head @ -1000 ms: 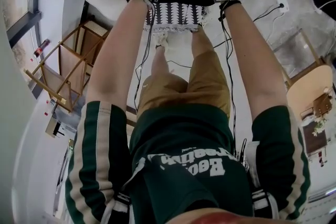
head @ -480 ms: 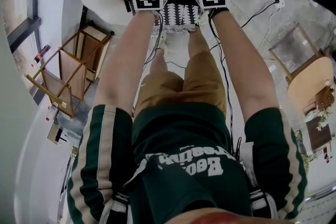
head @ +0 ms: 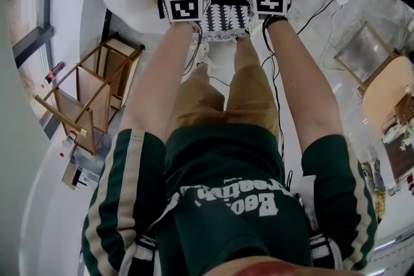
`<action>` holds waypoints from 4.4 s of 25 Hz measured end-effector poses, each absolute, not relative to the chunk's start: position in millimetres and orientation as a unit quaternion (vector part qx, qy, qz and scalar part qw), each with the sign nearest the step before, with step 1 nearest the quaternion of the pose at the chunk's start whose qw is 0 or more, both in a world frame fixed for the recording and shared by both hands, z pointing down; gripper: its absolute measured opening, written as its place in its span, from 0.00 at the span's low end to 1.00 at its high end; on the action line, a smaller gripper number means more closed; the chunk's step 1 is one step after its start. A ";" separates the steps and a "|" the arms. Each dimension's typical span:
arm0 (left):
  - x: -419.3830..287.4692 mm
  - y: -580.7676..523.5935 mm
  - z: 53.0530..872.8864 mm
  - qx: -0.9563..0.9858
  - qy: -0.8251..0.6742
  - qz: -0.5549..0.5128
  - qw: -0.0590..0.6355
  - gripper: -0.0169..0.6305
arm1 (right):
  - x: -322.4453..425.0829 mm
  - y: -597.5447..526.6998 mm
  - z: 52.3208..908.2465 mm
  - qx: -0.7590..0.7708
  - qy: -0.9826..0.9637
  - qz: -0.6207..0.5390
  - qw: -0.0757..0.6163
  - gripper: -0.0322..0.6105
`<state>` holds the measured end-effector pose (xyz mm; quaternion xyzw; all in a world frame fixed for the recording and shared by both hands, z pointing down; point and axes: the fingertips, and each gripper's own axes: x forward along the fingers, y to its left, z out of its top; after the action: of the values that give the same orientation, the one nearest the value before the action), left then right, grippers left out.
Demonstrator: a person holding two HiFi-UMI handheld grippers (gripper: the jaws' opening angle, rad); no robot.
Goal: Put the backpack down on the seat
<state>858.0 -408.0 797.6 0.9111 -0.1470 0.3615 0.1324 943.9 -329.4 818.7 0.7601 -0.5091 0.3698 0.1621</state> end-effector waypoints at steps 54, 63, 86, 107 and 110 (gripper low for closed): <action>545.9 -177.0 254.4 0.992 -0.073 0.083 -0.059 0.46 | 614.3 -100.1 264.9 0.810 -0.580 0.030 0.083 0.47; 534.3 -111.5 215.7 0.992 -0.089 0.048 -0.079 0.46 | 595.7 -52.0 241.5 0.785 -0.616 0.005 0.066 0.47; 528.2 -82.5 209.9 0.995 -0.071 0.030 -0.068 0.05 | 572.6 -24.7 218.8 0.760 -0.646 -0.035 0.055 0.10; 517.0 -78.4 217.9 0.995 -0.062 0.042 -0.071 0.05 | 561.5 -27.6 220.0 0.759 -0.645 -0.043 0.075 0.10; 516.9 -79.1 219.8 0.995 -0.062 0.045 -0.072 0.05 | 559.5 -26.8 222.1 0.759 -0.644 -0.046 0.085 0.10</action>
<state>516.9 -79.1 219.8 0.9945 -0.0616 0.0446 -0.0717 559.5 -26.8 222.1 0.7589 -0.6440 -0.0462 0.0851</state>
